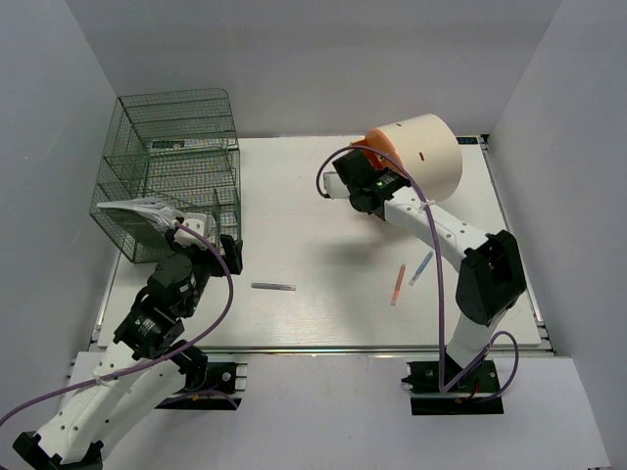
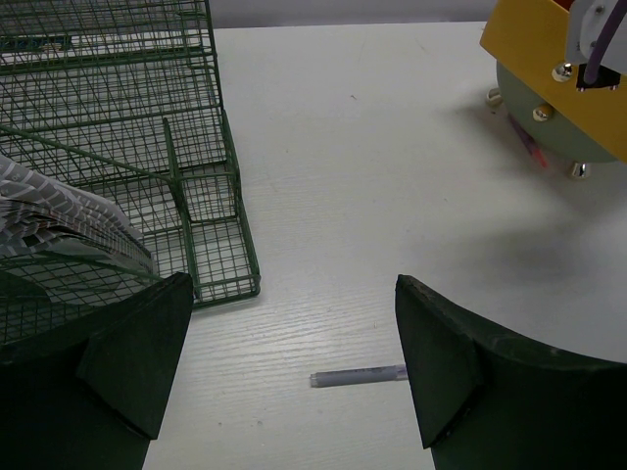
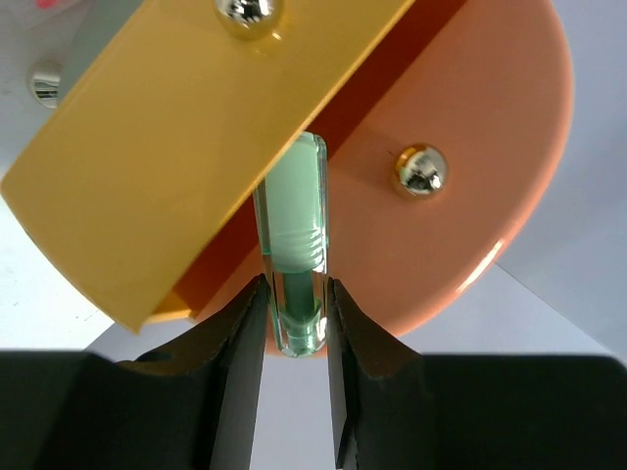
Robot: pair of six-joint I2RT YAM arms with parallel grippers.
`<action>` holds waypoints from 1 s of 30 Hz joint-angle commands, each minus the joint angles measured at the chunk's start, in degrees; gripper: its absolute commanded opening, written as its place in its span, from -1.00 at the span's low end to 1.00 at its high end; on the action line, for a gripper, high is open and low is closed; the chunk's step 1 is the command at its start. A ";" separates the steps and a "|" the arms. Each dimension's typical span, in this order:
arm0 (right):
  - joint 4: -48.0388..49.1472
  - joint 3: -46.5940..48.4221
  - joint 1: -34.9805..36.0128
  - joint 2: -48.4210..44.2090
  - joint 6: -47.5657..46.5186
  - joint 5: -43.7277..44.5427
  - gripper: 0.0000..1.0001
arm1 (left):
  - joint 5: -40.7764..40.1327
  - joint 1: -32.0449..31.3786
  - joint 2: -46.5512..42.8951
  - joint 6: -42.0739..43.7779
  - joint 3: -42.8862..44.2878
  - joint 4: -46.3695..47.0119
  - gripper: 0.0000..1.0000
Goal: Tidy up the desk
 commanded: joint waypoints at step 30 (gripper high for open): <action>-8.90 -14.09 -10.47 -33.66 24.67 -49.93 -0.70 | 7.33 0.07 -2.39 0.89 -1.49 3.04 0.09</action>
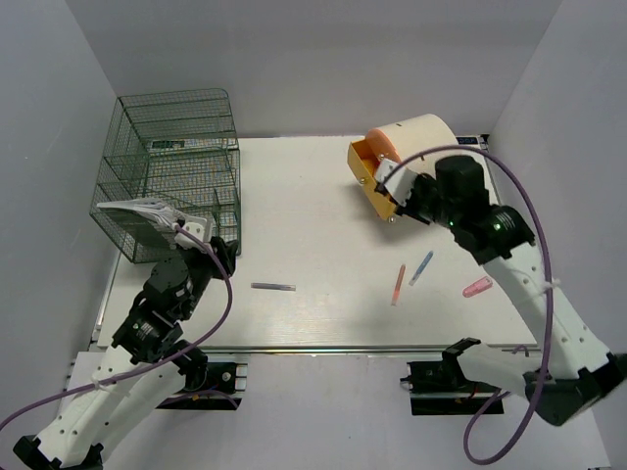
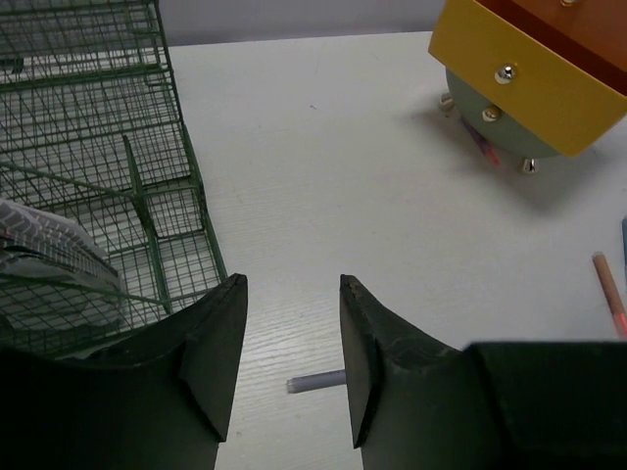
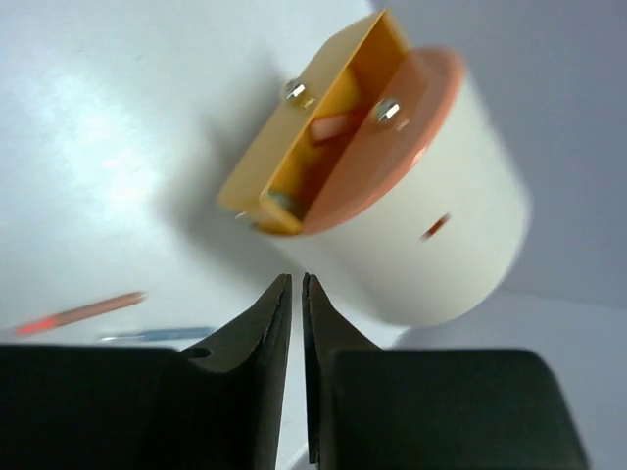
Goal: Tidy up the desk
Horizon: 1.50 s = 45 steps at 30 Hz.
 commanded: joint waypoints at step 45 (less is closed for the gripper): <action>2.50 -40.04 -38.69 5.23 -69.78 15.99 0.55 | 5.97 -0.99 8.26 1.46 -1.47 2.76 0.61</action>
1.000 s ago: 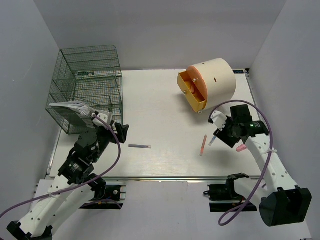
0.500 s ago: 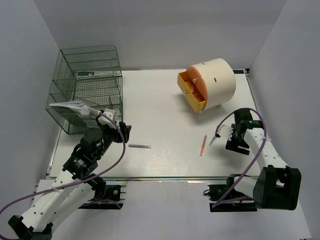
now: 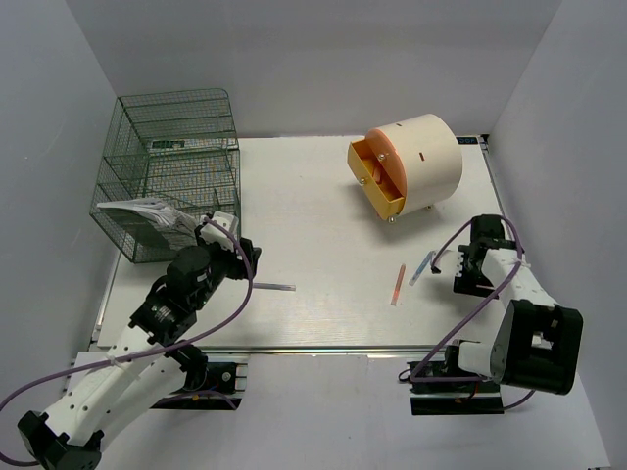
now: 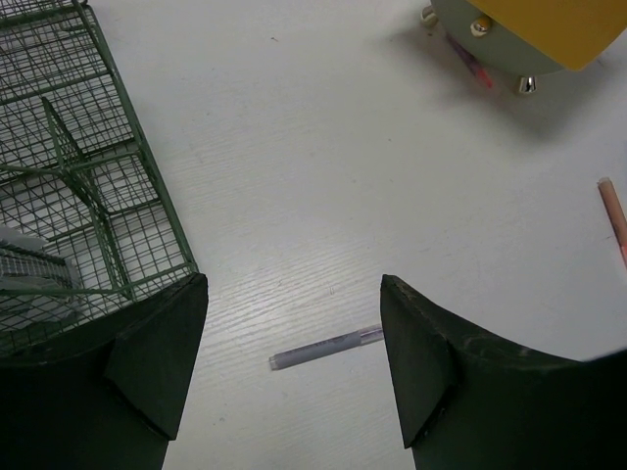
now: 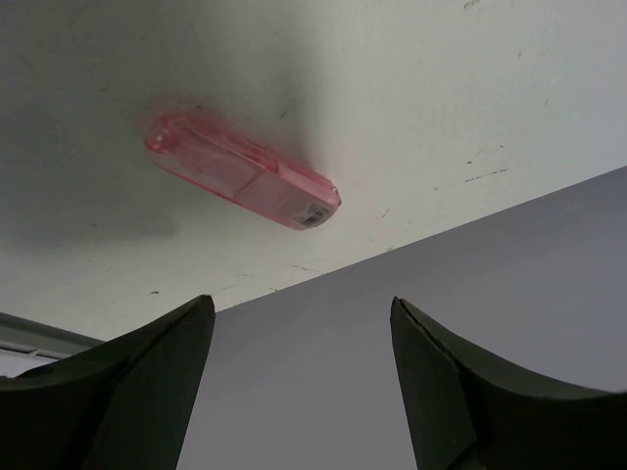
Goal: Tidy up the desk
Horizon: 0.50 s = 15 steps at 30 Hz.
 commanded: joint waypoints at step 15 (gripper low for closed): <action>-3.19 2.53 -7.14 4.95 -44.50 -12.65 0.41 | -0.71 -0.22 0.63 0.30 -0.60 0.51 0.61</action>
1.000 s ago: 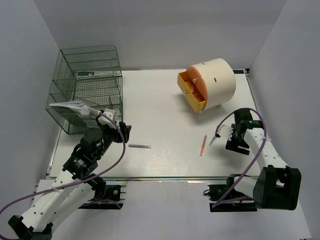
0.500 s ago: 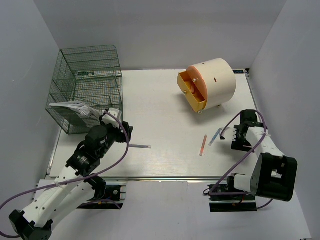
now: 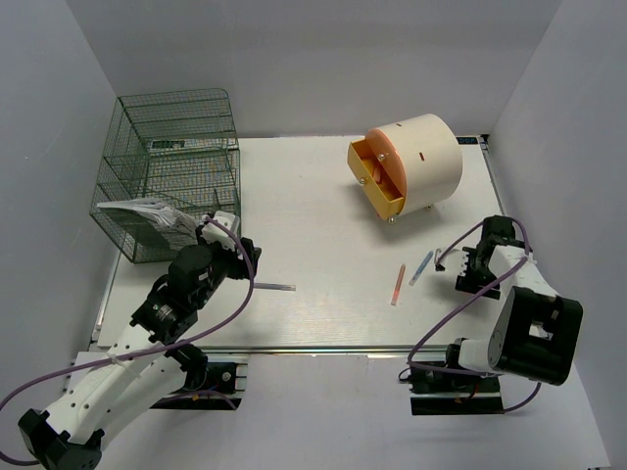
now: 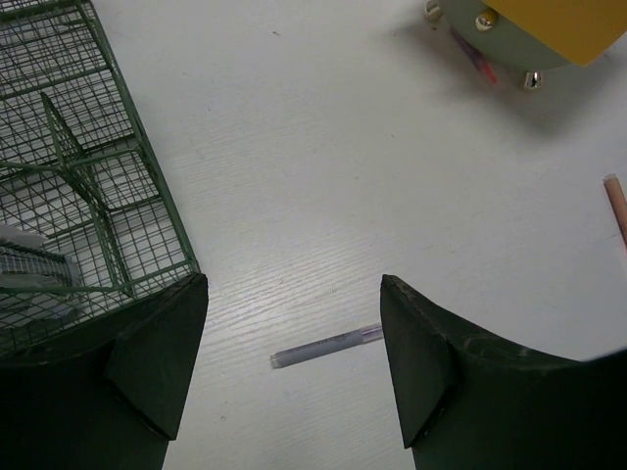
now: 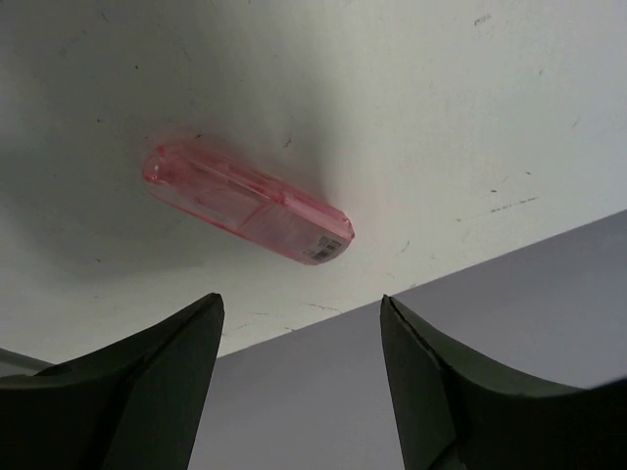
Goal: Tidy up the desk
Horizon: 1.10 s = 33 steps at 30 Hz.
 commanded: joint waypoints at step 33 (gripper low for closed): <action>-5.87 4.64 -3.40 12.84 -60.50 -12.39 0.28 | -2.52 -0.22 -0.92 0.37 -0.69 0.34 0.60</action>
